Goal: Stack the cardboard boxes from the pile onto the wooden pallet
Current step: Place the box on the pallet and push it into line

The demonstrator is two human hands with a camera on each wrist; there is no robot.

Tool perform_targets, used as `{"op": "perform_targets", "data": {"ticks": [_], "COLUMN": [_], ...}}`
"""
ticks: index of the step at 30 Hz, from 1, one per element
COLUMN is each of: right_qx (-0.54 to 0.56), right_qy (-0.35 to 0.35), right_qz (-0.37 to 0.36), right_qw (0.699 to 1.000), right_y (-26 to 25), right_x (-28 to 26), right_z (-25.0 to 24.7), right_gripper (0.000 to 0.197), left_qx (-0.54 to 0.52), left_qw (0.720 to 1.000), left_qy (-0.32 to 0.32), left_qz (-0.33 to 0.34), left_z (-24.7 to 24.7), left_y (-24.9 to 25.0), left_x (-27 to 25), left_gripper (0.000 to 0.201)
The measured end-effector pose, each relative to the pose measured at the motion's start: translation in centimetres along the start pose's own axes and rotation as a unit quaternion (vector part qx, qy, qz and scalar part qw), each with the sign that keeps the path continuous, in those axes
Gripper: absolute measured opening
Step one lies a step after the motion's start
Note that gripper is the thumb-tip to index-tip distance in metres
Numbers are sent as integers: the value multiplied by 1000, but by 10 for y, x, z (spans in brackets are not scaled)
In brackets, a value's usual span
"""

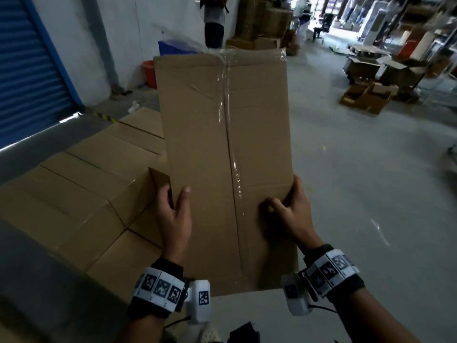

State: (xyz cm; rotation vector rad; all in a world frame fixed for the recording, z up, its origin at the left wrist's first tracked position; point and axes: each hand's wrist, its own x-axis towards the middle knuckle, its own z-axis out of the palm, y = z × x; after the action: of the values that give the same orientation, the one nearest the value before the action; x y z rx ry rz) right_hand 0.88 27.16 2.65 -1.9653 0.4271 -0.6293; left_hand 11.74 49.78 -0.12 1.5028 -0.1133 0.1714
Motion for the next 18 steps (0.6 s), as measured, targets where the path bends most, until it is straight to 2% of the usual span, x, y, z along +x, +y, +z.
{"op": "perform_targets", "data": {"ticks": [1, 5, 8, 11, 16, 18], "right_qx": [6, 28, 42, 45, 50, 60], "right_qy": [-14, -69, -105, -172, -275, -319], "right_qz": [-3, 1, -9, -33, -65, -77], "right_qw": [1000, 997, 994, 983, 958, 943], "right_y": [1, 10, 16, 18, 33, 37], "right_x": [19, 79, 116, 151, 207, 231], "right_z": [8, 47, 78, 108, 148, 161], "right_gripper": [82, 72, 73, 68, 88, 89], "left_qx": [5, 29, 54, 90, 120, 128], "left_qw": [1000, 998, 994, 984, 958, 945], "left_qy": [12, 54, 95, 152, 257, 297], "left_qz": [0, -5, -15, -25, -47, -47], "left_z": [4, 10, 6, 2, 7, 16], "left_y": [-2, -5, -8, -20, -41, -47], "left_x": [15, 61, 85, 101, 117, 120], "left_gripper": [53, 20, 14, 19, 40, 39]}}
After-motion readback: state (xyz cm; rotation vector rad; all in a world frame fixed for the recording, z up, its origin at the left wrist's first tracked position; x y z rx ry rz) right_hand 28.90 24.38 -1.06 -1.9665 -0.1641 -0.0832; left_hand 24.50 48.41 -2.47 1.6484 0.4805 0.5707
